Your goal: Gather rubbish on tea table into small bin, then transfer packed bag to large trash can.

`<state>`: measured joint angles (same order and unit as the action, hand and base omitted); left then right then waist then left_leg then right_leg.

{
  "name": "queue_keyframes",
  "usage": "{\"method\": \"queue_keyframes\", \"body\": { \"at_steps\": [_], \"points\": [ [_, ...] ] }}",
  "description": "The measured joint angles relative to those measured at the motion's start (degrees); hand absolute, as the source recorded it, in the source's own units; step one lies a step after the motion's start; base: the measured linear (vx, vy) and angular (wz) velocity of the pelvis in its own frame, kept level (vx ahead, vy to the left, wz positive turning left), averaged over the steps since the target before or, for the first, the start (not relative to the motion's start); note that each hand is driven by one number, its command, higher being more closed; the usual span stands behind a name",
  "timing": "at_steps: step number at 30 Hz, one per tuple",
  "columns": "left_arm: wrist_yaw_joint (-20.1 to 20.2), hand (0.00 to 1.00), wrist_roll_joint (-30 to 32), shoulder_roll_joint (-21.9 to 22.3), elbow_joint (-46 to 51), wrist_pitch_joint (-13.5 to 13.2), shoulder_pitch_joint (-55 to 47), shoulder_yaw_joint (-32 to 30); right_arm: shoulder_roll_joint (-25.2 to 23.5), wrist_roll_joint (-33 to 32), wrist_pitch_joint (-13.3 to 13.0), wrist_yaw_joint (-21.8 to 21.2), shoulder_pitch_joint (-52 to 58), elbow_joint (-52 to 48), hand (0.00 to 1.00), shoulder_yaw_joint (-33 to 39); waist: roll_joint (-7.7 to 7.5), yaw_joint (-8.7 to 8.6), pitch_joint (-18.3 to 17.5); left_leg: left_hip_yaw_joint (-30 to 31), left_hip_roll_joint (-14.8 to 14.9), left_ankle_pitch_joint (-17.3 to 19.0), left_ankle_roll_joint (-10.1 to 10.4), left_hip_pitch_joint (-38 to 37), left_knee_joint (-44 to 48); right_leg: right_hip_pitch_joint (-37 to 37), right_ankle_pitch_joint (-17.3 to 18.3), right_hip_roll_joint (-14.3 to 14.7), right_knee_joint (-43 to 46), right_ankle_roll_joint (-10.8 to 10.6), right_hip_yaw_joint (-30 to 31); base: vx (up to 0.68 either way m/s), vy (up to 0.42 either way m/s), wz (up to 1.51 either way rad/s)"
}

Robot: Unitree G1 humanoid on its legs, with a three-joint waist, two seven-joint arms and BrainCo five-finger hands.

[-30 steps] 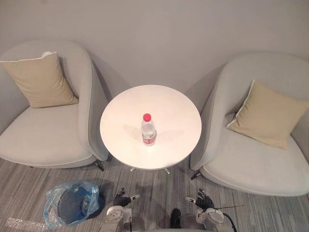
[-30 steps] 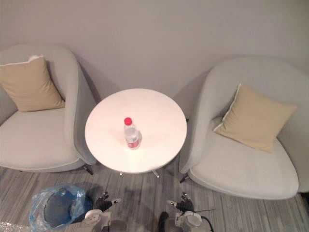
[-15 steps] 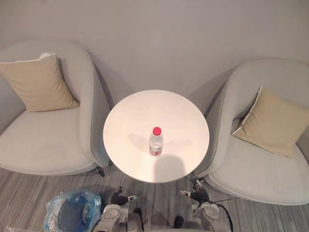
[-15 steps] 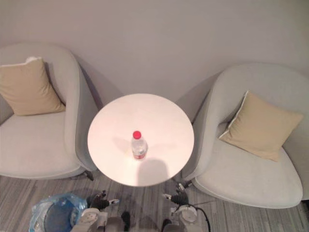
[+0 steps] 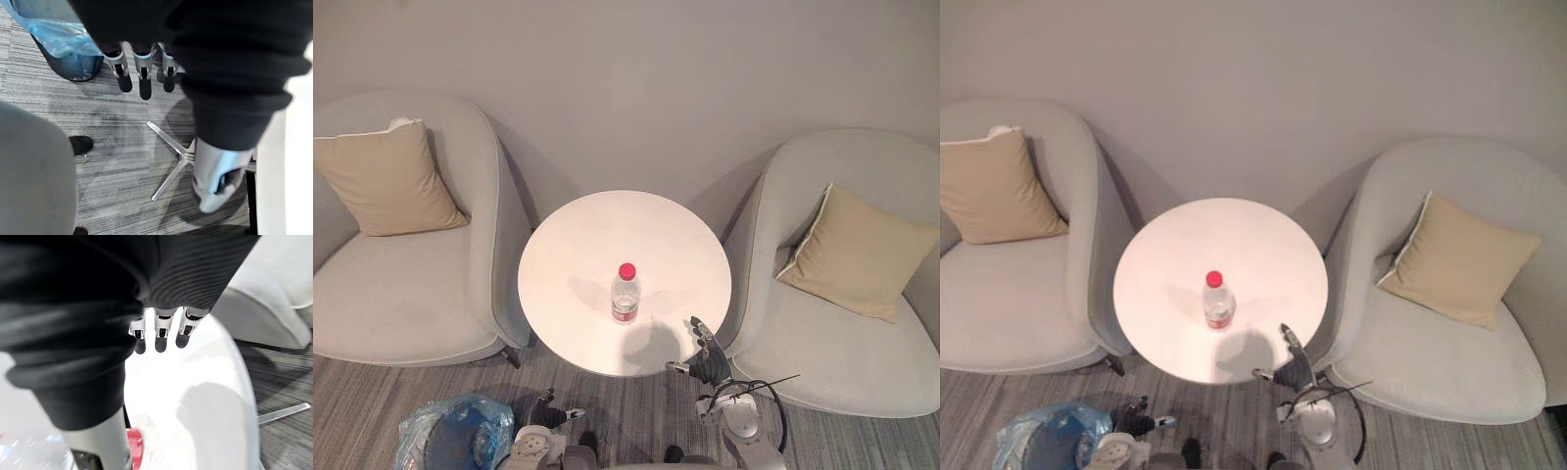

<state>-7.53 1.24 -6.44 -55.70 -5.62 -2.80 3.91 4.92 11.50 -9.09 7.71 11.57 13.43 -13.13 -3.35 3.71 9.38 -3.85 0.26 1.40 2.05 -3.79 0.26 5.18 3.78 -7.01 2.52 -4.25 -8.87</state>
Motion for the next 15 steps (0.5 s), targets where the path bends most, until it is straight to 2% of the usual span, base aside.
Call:
{"method": "queue_keyframes", "body": {
  "at_steps": [8,11,15],
  "points": [
    [0.12,0.0,0.44,-0.02,0.32,-0.41,-0.4,0.01,0.13,2.15,0.0,0.53,-3.67,-0.01,0.0,-1.81,-0.08,0.35,-0.02,2.62,-0.36,-1.66,-0.02,-0.23,-2.21,0.73,-0.04,-0.06,-0.78,-0.07,-2.18,-0.02,-0.012,0.15],
    [0.12,0.0,0.51,0.11,0.8,-0.72,-0.4,0.0,0.11,2.16,0.02,2.63,-7.49,1.48,0.0,-1.66,0.05,1.33,0.15,3.22,-0.45,-1.75,-0.03,-0.02,-2.3,0.78,-0.01,-0.06,-0.81,-0.06,-2.76,-0.01,-0.015,0.1],
    [0.09,0.0,0.43,0.28,1.54,-1.35,-0.41,-0.05,-0.29,2.13,0.03,5.04,-10.4,2.23,0.0,-1.04,0.36,1.73,1.04,4.73,-0.76,-2.18,-0.15,1.22,-2.28,0.29,0.01,-0.22,-0.83,-0.08,-3.85,-0.02,-0.01,0.2]
  ]
}}
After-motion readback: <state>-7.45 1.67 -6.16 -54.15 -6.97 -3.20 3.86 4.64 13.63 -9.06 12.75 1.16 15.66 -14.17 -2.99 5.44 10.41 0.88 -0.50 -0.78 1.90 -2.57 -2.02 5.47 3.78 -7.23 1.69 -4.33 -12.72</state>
